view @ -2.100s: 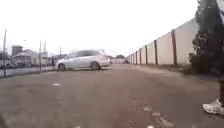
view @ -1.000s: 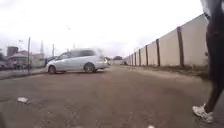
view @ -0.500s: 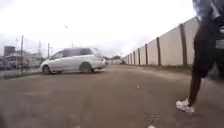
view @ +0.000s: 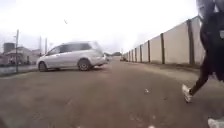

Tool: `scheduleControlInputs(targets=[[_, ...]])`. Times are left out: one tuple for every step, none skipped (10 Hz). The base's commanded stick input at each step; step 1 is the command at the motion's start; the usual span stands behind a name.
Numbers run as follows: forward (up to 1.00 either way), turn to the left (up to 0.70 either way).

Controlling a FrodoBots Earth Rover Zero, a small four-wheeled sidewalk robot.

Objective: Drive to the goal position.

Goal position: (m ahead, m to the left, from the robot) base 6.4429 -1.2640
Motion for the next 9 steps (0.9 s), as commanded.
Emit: scheduleControlInputs(targets=[[1.00,0.00],[1.00,0.00],[1.00,0.00],[1.00,0.00],[1.00,0.00],[1.00,-0.27],[1.00,-0.24],[1.00,-0.06],[1.00,0.00]])
